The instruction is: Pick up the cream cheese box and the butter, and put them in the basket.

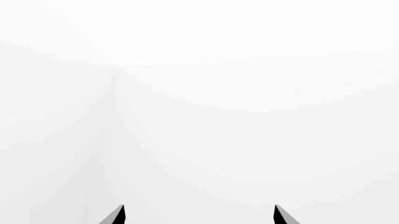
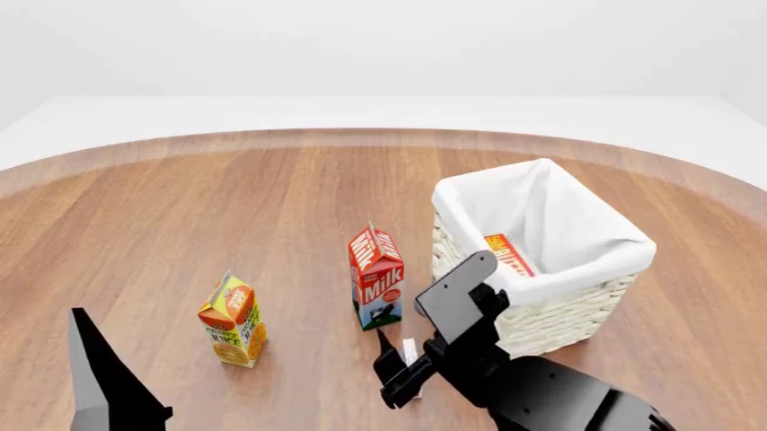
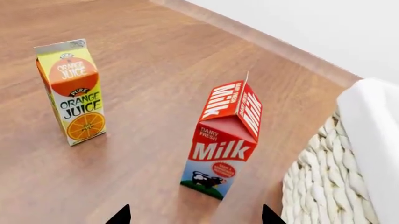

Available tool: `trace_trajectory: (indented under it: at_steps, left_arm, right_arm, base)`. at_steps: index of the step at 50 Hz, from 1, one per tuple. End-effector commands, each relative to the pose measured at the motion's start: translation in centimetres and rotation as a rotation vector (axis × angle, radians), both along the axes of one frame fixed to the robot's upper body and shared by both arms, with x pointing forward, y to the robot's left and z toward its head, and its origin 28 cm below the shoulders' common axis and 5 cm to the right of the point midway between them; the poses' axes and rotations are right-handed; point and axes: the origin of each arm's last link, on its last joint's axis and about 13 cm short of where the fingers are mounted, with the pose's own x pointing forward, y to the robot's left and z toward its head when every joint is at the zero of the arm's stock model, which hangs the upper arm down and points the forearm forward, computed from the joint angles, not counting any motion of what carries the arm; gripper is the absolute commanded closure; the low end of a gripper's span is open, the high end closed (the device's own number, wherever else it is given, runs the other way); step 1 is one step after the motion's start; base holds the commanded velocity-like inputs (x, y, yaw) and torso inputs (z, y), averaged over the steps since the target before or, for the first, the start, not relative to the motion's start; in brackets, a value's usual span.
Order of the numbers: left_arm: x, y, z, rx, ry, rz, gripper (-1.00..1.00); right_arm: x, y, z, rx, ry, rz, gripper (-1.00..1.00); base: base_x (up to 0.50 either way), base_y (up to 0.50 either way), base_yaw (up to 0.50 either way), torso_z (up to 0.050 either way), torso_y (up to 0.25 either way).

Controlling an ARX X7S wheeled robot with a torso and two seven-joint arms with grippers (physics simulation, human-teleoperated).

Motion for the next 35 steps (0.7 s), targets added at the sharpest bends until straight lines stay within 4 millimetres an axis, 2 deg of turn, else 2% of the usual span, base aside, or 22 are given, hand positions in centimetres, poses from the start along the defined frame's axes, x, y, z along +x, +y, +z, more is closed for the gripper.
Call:
trace_trajectory:
  at_steps: [1,14,35]
  left_arm:
    - [0.0,0.0,0.0,0.0,0.001,-0.001,-1.0]
    - [0.1,0.1,-0.2,-0.001,0.001,-0.002,-1.0]
    - [0.1,0.0,0.0,-0.002,0.0,-0.002,-1.0]
  right_arm:
    - [0.5,0.1,-0.6,-0.02,0.022,-0.009,-1.0]
    - [0.8,0.3,-1.2,-0.029,0.041,-0.033,-1.0]
    - [0.1,0.0,-2.4,0.001,0.078,-0.062,-1.0]
  base:
    - [0.0,0.0,0.0,0.0,0.0]
    - [0.0,0.0,0.0,0.0,0.0]
    - [0.0,0.0,0.0,0.0,0.0]
